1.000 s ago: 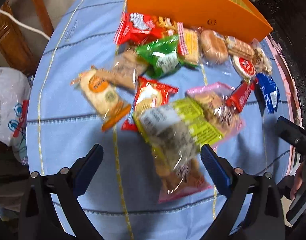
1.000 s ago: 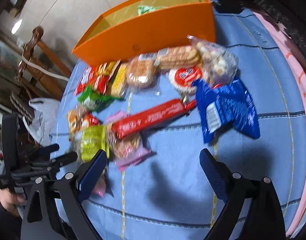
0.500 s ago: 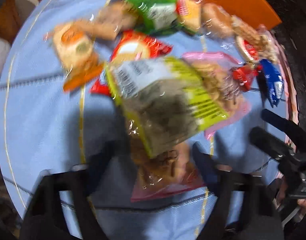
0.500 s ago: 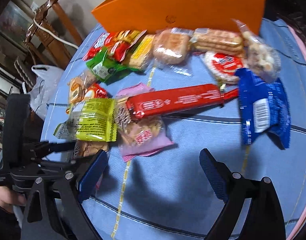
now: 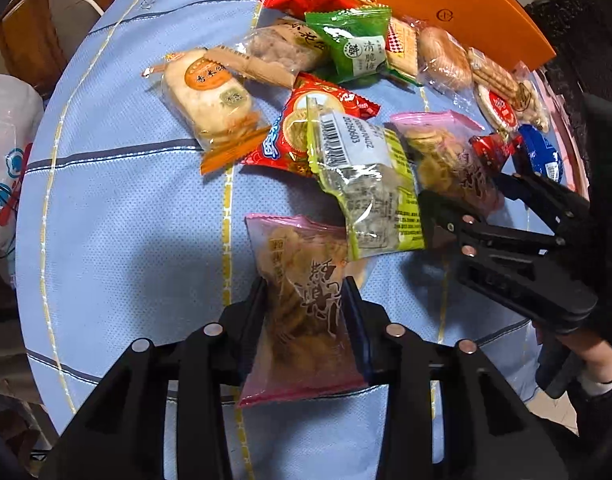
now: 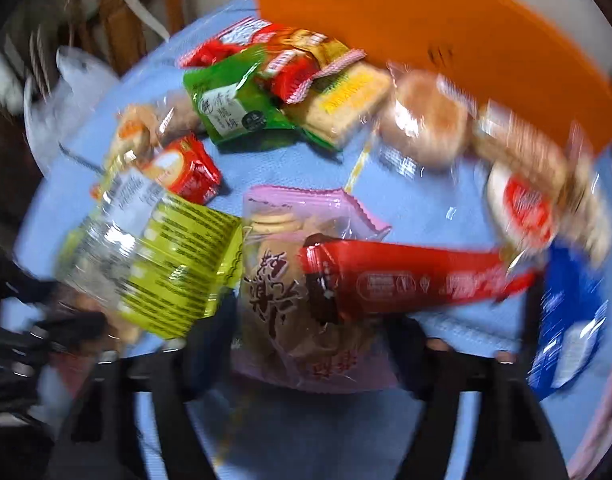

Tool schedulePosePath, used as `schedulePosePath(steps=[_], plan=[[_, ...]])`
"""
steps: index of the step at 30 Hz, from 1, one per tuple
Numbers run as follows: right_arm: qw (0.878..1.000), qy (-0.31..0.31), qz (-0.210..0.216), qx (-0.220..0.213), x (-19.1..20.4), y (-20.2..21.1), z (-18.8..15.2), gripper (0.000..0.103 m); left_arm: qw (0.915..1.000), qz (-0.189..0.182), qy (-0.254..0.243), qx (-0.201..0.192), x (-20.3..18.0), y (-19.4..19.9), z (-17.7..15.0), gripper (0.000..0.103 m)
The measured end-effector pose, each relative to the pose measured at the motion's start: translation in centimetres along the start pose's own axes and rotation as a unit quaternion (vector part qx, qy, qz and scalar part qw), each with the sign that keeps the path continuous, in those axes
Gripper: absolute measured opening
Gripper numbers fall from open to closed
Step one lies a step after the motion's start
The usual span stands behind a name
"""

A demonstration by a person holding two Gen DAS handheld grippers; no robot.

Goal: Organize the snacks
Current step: 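Grasp a pink cookie bag with the left tool while the right tool grasps another pink bag, then drop both pink bags into the orange box by opening both tools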

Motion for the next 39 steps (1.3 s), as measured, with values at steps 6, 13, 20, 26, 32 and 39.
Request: schedulePosePath(steps=[6,13,20,26,32,39], plan=[[0.997,-0.048,0.064,-0.006,-0.6,2.2,-0.5,0.048,0.9999,0.002,-0.001,0.014,0.6,-2.0,-0.4,0.057],[0.977,-0.139,0.160,-0.017,-1.7,5.3,-2.9,0.049,0.9991,0.018,-0.037,0.000,-1.0,-1.7,-0.5,0.038],[0.955,-0.151,0.251,-0.054,1.3,9.4,-2.6,0.048,0.9973,0.024,-0.053,-0.046,0.6,3.0,0.0,0.038],[0.950,-0.135,0.260,-0.108,1.2,13.2,0.9,0.049,0.9908,0.028,-0.038,-0.127,1.8,9.6,4.3,0.038],[0.950,-0.127,0.202,-0.201,-3.9,18.6,6.8,0.049,0.9779,-0.013,-0.052,-0.202,-2.0,14.9,13.3,0.038],[0.941,-0.168,0.114,-0.270,-12.8,20.4,14.2,0.049,0.9711,-0.047,-0.041,-0.230,-7.9,15.6,26.2,0.038]])
Point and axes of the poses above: each gripper's, at about its wrist camera, not at the fingertips, and y roughly against the way its jaws point, x to its left, z to its top, the point moved 9 cm from there along -y, roughly the way its jaws point, and after that the axes turned 9 degrees about z, right-handed, at the moved point
